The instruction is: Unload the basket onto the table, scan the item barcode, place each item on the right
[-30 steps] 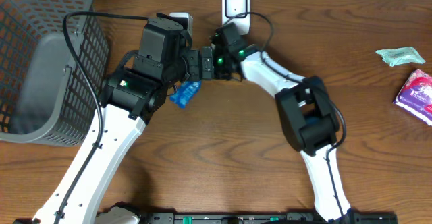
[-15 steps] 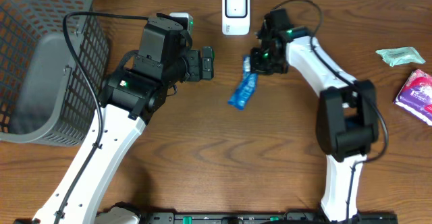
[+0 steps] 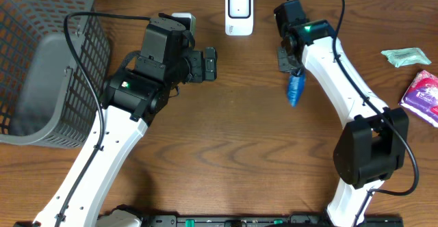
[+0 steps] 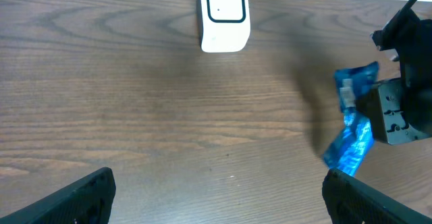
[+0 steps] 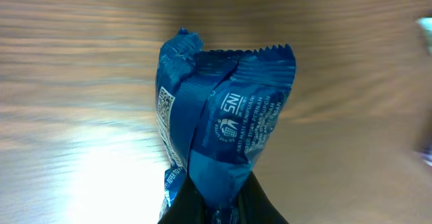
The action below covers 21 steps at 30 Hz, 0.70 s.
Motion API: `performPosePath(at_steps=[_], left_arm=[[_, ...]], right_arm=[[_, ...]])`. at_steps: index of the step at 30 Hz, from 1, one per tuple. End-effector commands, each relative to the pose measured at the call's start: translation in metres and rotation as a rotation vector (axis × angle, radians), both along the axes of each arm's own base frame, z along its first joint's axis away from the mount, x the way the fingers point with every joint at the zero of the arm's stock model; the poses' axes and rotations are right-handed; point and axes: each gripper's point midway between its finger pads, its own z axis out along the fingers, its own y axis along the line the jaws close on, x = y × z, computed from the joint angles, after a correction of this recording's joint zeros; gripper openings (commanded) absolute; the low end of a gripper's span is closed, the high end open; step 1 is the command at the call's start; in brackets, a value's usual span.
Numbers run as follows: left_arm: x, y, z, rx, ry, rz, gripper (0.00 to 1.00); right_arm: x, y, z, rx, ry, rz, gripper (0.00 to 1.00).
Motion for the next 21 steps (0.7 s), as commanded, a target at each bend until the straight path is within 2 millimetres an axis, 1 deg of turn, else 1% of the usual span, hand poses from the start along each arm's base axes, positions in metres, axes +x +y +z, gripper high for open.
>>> performPosePath(at_steps=[1, 4, 8, 10, 13, 16, 20, 21], left_arm=[[0.003, 0.002, 0.007, -0.001, -0.015, 0.016, 0.98], [0.003, 0.002, 0.007, -0.001, -0.015, 0.016, 0.98], [0.003, 0.002, 0.007, -0.001, -0.015, 0.016, 0.98], [0.003, 0.002, 0.007, -0.001, -0.015, 0.016, 0.98], [0.003, 0.002, 0.007, -0.001, -0.015, 0.016, 0.98], [0.003, 0.002, 0.007, -0.001, -0.015, 0.016, 0.98], [0.003, 0.002, 0.007, -0.001, -0.015, 0.016, 0.98], [0.003, 0.002, 0.007, -0.001, -0.015, 0.016, 0.98]], right_arm=[[0.005, -0.036, 0.025, -0.254, -0.096, -0.090, 0.01], [0.005, -0.040, 0.029, -0.277, -0.128, -0.140, 0.01], [0.010, -0.045, 0.022, -0.300, -0.147, -0.173, 0.01], [0.015, -0.047, 0.013, -0.333, -0.147, -0.177, 0.01], [0.019, -0.043, -0.009, -0.350, -0.118, -0.165, 0.01], [0.017, -0.028, -0.032, -0.338, -0.086, -0.153, 0.01], [0.011, 0.012, -0.061, -0.244, -0.023, -0.074, 0.01], [0.009, 0.023, -0.064, -0.218, -0.016, -0.054, 0.01]])
